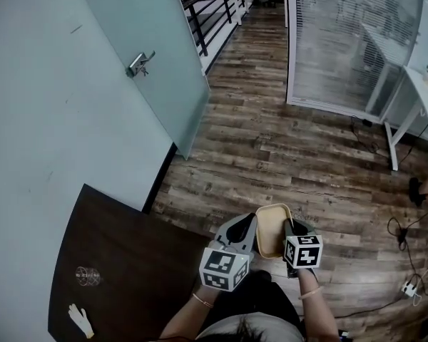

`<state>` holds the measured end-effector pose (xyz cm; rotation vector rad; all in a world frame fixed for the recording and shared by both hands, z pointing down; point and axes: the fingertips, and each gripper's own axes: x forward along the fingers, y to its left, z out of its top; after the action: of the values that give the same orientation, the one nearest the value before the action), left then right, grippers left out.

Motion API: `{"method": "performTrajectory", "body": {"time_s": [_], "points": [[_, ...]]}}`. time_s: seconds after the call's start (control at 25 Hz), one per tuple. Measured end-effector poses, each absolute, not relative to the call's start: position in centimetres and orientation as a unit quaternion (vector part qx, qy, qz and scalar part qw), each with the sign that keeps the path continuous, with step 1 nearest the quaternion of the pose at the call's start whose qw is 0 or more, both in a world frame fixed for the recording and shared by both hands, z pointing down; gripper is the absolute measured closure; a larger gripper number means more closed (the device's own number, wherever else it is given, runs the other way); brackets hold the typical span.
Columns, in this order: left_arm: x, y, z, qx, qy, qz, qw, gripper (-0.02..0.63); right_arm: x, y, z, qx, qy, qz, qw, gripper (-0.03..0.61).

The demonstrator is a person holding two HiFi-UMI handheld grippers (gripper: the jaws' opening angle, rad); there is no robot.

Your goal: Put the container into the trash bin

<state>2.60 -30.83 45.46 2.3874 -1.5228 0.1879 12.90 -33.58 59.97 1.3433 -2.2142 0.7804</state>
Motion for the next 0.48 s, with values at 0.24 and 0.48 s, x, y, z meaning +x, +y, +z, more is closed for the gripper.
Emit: {"method": "performTrajectory", "body": {"time_s": [0.24, 0.48], "points": [[2.8, -32.2, 47.1, 0.851, -0.498, 0.078, 0.15, 0.598, 13.5, -34.3, 62.8, 0.515, -0.773, 0.305, 0.209, 0.555], [2.9, -33.0, 50.9, 0.857, -0.479, 0.091, 0.168, 0.598, 14.0, -34.5, 66.0, 0.524, -0.761, 0.305, 0.231, 0.555]]}}
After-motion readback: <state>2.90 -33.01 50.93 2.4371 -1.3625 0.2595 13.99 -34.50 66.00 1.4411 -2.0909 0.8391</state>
